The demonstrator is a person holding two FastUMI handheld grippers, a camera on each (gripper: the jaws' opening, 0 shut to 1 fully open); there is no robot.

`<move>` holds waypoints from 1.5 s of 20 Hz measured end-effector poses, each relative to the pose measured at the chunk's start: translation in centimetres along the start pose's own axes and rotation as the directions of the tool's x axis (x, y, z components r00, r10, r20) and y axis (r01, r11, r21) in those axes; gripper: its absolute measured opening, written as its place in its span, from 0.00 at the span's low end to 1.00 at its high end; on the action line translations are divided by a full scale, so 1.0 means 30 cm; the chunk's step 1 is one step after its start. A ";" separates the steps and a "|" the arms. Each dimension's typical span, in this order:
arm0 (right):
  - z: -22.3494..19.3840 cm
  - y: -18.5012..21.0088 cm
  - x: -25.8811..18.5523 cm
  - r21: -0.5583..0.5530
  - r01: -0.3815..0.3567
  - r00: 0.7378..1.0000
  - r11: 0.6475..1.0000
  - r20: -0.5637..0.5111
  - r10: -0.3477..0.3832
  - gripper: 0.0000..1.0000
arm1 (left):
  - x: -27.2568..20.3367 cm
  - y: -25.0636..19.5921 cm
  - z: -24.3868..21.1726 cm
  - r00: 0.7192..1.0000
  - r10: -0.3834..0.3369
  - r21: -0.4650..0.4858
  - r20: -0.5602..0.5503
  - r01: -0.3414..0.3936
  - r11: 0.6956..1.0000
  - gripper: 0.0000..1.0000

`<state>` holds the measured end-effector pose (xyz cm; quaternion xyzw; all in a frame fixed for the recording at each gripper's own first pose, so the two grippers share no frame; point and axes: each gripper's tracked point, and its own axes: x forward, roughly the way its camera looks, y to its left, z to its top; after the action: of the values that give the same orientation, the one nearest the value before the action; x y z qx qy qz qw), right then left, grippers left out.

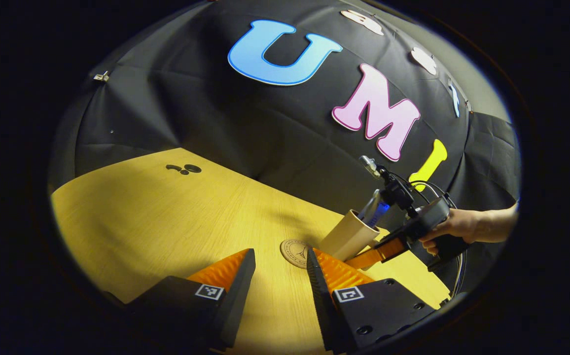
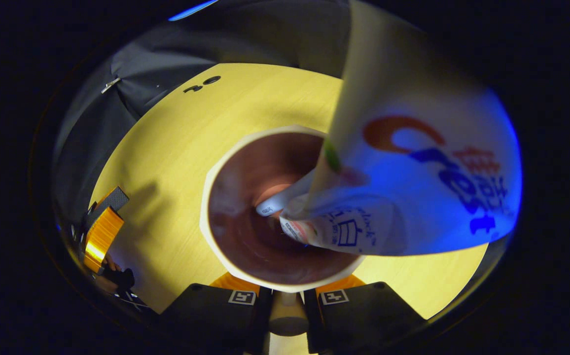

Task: Put the toothbrush and toothpaste on the desktop into the cup, then pick up the cup and place it on the coaster on the desktop.

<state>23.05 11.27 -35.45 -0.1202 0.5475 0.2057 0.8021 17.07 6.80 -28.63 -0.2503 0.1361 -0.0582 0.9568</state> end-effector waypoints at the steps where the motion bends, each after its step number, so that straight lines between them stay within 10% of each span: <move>1: 0.014 0.018 0.005 -0.013 -0.002 1.000 1.000 0.001 0.002 0.32 | -0.007 0.007 -0.004 1.000 0.003 0.010 0.000 -0.003 1.000 0.67; 30: 0.092 0.142 0.107 -0.085 0.007 0.997 0.996 -0.082 -0.014 0.34 | -0.013 0.032 -0.026 0.998 -0.042 0.007 -0.042 0.042 0.999 0.66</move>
<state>24.38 16.84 -37.28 -0.1653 0.5702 0.2194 0.7742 16.53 7.34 -29.69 -0.2481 0.1508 -0.0841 0.9532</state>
